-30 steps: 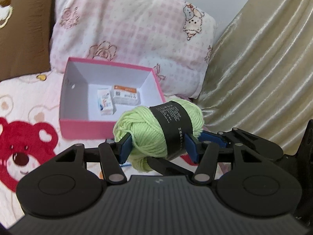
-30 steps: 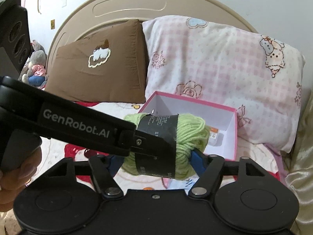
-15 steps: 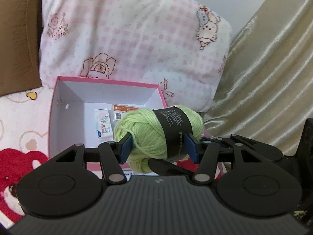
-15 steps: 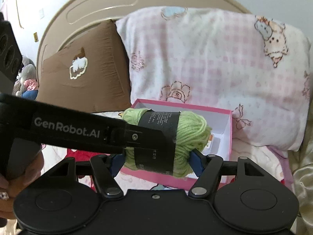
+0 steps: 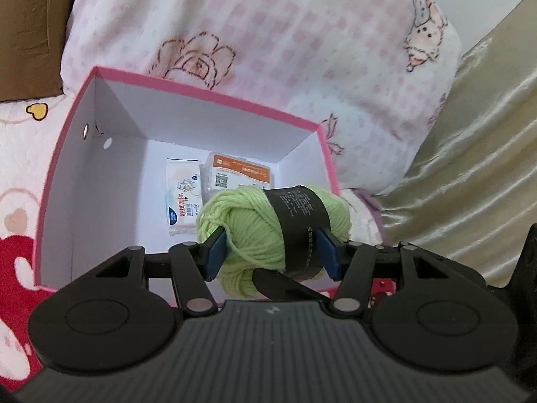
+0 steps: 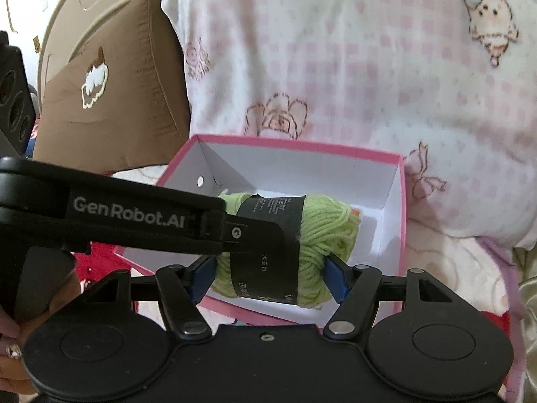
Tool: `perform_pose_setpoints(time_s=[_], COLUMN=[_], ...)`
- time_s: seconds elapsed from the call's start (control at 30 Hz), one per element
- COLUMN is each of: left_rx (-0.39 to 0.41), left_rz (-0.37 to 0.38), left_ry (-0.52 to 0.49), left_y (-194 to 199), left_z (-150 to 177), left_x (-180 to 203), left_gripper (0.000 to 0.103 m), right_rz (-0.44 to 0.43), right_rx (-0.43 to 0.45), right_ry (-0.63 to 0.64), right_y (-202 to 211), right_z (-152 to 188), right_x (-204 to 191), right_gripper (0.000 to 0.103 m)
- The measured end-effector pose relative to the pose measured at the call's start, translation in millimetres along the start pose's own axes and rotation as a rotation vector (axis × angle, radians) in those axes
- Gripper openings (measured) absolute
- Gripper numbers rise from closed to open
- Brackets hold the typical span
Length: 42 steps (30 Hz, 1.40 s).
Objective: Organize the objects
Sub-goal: 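Carry the yarn ball with the left tool into the pink box, then open the left tool to release the yarn ball and withdraw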
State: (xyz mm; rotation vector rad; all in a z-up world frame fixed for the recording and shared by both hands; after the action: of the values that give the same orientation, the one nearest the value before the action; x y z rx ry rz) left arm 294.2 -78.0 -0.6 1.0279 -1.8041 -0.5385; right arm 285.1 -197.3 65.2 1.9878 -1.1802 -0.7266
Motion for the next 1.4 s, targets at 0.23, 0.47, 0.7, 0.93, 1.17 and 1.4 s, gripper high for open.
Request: perform_pose_setpoints(time_s=[0.23, 0.47, 0.7, 0.93, 1.17, 1.4], left_rx=[-0.025, -0.055, -0.073, -0.089, -0.080, -0.044], left_rz=[-0.001, 0.013, 0.040, 0.050, -0.014, -0.040], left_ry=[0.020, 0.053, 0.116, 0.145, 0.118, 0.159], left_y=[-33.1, -55.8, -76.9, -74.7, -71.6, -76.2], left_z=[-11.7, -19.5, -22.0, -23.2, -19.3, -18.3], left_x=[-7.7, -26.2, -40.1, -47.0, -44.2, -42.7], left_gripper=[0.055, 0.056, 0.053, 0.053, 0.046, 0.040], right_rz=[0.027, 0.083, 0.132, 0.128, 0.078, 0.071], right_rx=[-0.017, -0.022, -0.081, -0.080, -0.108, -0.095], right_ry=[-0.004, -0.007, 0.017, -0.017, -0.020, -0.011], right_y=[-25.8, -48.4, -68.1, -78.5, -88.5, -81.6], right_z=[-0.3, 1.3, -3.9, -7.2, -5.7, 4.1], right_x=[16.5, 15.4, 18.6, 24.4, 29.6, 26.2], right_gripper=[0.070, 0.067, 0.066, 0.066, 0.066, 0.066])
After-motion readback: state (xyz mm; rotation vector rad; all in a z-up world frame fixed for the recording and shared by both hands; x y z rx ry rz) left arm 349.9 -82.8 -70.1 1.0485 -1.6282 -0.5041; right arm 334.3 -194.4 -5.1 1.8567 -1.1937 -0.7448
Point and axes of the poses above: each gripper's, at about its wrist camera, not at the fingertips, and y roughly against the way its jaws point, x to its right, z to its underside, the point moved 2 cm from there along -y, roughly the way its jaws point, and after that the axes turned 8 degrees about -x, right-handed, at the moved point
